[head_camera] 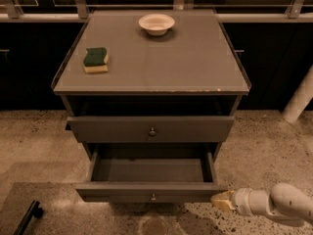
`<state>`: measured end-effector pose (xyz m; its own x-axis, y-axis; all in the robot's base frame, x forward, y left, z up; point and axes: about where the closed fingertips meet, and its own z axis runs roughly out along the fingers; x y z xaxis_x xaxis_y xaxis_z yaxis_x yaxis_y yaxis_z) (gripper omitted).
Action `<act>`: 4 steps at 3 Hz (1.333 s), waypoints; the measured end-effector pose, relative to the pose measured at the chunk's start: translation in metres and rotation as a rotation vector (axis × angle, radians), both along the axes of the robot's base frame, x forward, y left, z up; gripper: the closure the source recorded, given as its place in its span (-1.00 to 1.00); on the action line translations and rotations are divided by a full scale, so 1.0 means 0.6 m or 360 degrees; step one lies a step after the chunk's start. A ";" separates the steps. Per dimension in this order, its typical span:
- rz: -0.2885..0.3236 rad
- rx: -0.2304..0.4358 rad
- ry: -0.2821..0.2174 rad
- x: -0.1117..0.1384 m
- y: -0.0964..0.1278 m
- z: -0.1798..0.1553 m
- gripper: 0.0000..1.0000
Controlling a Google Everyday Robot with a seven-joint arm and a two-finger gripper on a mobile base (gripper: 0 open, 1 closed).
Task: Close middle drawer
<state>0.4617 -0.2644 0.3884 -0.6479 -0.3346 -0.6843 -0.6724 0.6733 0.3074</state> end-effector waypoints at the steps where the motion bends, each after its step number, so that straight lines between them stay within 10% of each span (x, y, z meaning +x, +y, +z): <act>1: 0.0000 0.0000 0.0000 -0.003 0.001 0.000 1.00; 4: -0.0002 -0.0055 -0.0124 0.140 0.044 0.008 1.00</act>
Offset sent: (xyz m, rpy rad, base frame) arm 0.1089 0.0285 0.0009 -0.0067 -0.0844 -0.0138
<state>0.5456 -0.2381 0.3930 -0.5937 -0.3578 -0.7208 -0.6923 0.6836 0.2309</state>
